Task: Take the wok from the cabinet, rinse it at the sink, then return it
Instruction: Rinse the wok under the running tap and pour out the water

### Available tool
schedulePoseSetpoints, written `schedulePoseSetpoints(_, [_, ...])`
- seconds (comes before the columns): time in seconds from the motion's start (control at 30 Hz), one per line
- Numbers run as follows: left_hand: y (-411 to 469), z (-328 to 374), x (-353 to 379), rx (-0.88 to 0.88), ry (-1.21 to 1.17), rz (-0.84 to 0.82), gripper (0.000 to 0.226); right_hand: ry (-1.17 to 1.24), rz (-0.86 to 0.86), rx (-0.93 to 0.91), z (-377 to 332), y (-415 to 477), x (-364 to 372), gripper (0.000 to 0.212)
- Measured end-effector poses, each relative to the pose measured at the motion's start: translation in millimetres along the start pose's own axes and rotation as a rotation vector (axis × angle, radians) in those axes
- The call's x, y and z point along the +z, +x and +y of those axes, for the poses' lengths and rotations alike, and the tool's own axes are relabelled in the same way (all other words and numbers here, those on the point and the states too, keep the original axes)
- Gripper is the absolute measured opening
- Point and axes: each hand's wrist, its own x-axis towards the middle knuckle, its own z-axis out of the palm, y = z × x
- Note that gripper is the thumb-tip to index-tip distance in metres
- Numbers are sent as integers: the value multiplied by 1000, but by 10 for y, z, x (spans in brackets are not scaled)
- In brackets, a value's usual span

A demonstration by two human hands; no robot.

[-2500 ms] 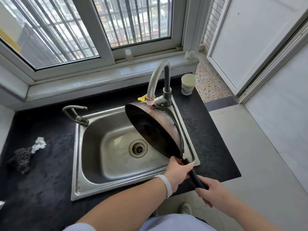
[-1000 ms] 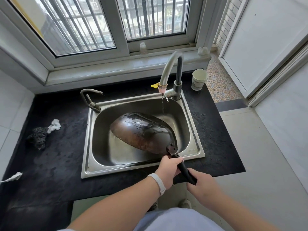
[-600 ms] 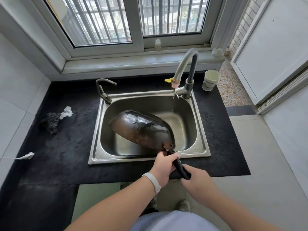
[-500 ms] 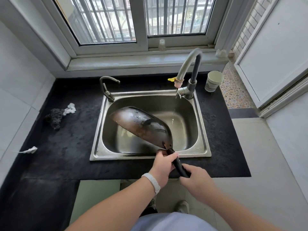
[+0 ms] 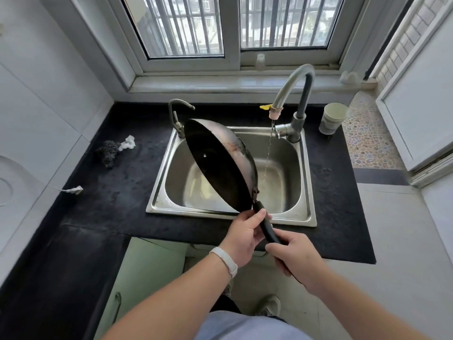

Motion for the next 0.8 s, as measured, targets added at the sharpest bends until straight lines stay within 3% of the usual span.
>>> schedulePoseSetpoints(0.1, [-56,-1,86,-14,41,-24,18,53,-30,11,1,-23,-53,20])
schedulePoseSetpoints(0.2, [-105,29,163,-29,-7,-66,17,139,-67,21,-24,-47,-70,7])
schedulePoseSetpoints(0.33, [-114,61,199,-15,-54,-104,7,211,-141,46,-43,-90,-95,12])
schedulePoseSetpoints(0.57, [-60,-142,151,150,401,283,33,204,-275,188,-67,-88,-63,13])
schedulePoseSetpoints(0.7, [-39,-167,51,140,429,347,26,-88,-150,195,-64,-17,88,9])
schedulePoseSetpoints(0.8, [-50,-163,-46,142,437,356,26,-137,-122,174,-49,-25,207,14])
